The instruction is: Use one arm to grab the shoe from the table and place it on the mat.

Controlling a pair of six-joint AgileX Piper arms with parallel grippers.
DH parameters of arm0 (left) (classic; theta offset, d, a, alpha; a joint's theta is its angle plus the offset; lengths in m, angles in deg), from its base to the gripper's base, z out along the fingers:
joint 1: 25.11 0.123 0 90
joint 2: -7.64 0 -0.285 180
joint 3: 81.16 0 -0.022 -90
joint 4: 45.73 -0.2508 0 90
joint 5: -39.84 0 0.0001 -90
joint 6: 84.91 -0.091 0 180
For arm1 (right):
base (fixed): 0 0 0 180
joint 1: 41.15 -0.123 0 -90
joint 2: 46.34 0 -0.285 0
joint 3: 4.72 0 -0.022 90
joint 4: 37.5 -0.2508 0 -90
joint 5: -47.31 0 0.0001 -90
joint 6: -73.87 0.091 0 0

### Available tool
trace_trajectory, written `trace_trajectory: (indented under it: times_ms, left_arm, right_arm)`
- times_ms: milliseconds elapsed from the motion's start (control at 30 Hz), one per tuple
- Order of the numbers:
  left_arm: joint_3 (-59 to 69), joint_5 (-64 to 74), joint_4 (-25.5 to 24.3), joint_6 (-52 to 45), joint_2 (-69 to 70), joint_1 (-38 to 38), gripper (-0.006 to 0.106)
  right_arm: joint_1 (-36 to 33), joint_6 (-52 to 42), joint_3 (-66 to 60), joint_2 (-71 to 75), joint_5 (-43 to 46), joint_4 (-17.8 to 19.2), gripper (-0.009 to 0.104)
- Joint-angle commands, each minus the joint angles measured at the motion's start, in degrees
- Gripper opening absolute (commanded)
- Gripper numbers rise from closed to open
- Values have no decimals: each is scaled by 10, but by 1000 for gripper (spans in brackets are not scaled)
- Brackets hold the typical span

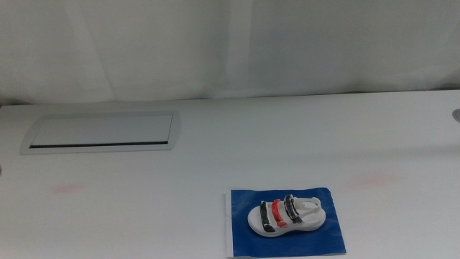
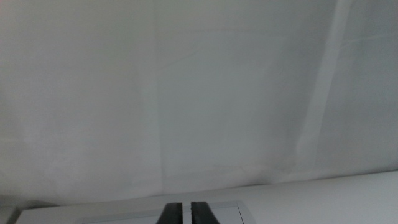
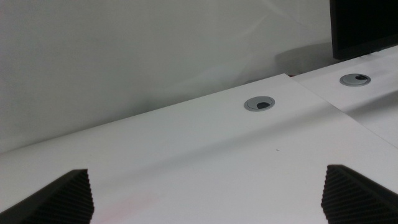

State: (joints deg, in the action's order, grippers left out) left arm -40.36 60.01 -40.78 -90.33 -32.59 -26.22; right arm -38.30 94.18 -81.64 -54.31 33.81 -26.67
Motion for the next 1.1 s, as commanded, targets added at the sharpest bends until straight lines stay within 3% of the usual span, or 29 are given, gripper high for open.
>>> trace_trajectory:
  times_ms: [0, 200, 433, 1067]
  left_arm:
    - [61, -26, 2, 2, 63, 1, -2]
    - [206, -91, 2, 54, 184, 1, -2]
    - [323, -157, 2, 89, 216, 1, -2]
    - [368, -180, -2, 80, 220, 1, -2]
  right_arm:
    - [5, -2, -24, 20, 1, 1, 103]
    - [5, -2, -24, 20, 1, 1, 103]
    - [5, -2, -24, 20, 1, 1, 103]
    - [5, -2, -24, 20, 1, 1, 103]
